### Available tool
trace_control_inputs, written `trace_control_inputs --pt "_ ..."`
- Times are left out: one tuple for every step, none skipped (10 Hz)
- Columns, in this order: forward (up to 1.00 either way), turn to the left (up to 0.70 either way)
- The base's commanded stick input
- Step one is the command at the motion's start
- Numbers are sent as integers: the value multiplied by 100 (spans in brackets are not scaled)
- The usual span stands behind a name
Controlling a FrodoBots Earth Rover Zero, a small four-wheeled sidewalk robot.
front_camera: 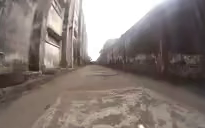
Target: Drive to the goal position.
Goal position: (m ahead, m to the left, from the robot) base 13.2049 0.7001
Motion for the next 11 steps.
trace_control_inputs --pt "70 0" --pt "70 0" --pt "70 2" --pt "70 2" --pt "70 2" --pt "70 2" --pt "70 2" --pt "70 2" --pt "70 2" --pt "70 3" --pt "70 3"
